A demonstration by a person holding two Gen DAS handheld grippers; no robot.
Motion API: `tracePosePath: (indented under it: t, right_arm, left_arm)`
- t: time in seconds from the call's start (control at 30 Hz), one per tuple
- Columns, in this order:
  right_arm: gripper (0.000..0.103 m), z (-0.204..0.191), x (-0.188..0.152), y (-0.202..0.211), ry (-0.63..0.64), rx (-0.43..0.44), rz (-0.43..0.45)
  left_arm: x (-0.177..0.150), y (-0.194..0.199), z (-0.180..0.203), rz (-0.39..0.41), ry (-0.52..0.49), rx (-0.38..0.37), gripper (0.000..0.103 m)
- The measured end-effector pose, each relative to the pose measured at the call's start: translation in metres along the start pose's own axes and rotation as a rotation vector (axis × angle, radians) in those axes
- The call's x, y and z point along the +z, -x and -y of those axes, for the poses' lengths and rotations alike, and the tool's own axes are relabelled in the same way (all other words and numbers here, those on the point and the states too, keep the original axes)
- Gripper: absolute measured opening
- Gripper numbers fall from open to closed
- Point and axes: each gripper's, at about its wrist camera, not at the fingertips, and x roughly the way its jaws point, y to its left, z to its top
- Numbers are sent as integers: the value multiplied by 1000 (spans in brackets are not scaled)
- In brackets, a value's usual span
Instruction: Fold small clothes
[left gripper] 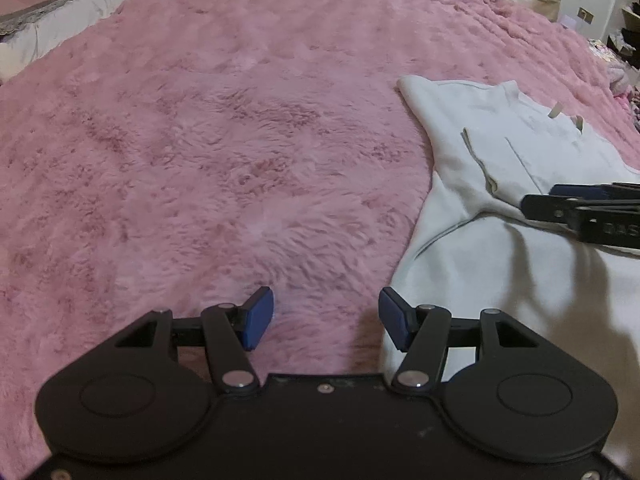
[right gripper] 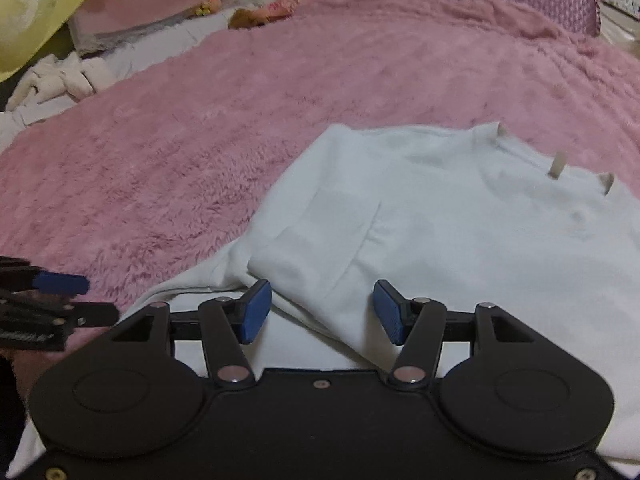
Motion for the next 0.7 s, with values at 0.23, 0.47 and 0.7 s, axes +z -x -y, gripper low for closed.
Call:
tracePosePath:
  t: [0.23, 0.47, 0.7]
  right_arm:
    - [16, -3, -3, -9, -20, -65, -25]
    - [11, -10, 13, 17, -65, -106, 109]
    - [11, -26, 41, 12, -116, -41, 185]
  left_arm:
    - [0, 6, -4, -1, 23, -57, 60]
    - [0, 9, -12, -9, 74, -78, 60]
    - [1, 10, -14, -14, 85, -89, 60]
